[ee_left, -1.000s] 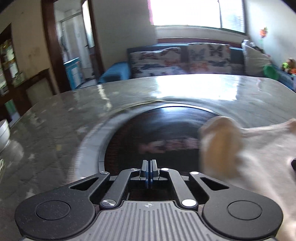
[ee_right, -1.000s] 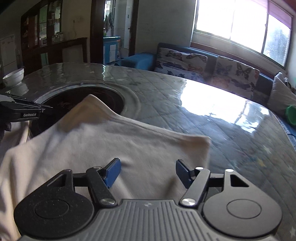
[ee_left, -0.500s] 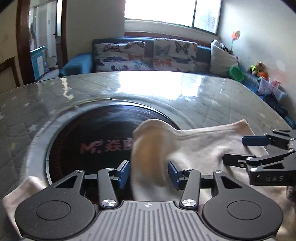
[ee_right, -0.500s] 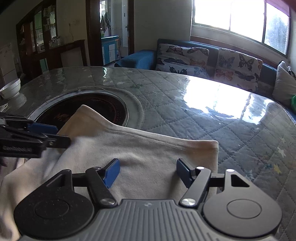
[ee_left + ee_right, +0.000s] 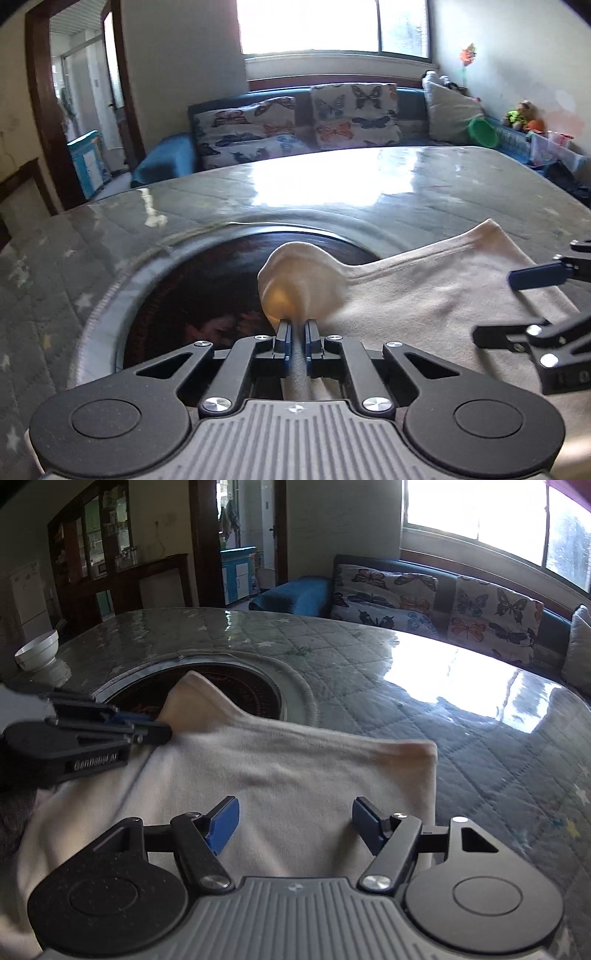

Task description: Fold clothes

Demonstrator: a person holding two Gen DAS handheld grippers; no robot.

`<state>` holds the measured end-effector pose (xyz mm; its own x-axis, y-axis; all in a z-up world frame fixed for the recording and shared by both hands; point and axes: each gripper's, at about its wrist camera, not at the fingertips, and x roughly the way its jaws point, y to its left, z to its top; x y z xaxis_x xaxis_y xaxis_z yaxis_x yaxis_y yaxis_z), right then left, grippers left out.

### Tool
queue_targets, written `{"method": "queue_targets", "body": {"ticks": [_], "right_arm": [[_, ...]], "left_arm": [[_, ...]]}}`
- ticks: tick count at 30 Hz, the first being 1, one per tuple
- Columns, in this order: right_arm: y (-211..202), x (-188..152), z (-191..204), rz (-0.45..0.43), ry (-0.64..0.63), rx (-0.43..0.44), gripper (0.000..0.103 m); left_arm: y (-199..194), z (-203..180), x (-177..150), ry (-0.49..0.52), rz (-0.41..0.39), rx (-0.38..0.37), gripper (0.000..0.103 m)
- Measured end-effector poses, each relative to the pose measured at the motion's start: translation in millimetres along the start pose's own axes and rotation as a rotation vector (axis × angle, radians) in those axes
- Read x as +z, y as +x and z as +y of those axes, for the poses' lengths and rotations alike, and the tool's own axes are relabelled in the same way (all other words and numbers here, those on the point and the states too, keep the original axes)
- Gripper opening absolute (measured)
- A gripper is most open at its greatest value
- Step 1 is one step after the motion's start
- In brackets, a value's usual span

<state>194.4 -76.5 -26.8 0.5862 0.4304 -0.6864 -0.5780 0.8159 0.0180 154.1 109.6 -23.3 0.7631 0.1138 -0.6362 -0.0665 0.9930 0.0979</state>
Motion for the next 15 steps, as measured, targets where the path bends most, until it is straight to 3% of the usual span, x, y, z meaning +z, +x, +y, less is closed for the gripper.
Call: {"method": "queue_targets", "body": {"ticks": [8, 10, 15], "right_arm": [[23, 22, 11, -0.014, -0.010, 0.030, 0.069], [17, 23, 12, -0.021, -0.007, 0.039, 0.070], [-11, 16, 26, -0.034, -0.043, 0.077, 0.070]], "left_arm": [[17, 38, 12, -0.001, 0.015, 0.059, 0.014], [11, 46, 11, -0.026, 0.019, 0.058, 0.023], [-27, 58, -2, -0.074, -0.008, 0.037, 0.029]]}}
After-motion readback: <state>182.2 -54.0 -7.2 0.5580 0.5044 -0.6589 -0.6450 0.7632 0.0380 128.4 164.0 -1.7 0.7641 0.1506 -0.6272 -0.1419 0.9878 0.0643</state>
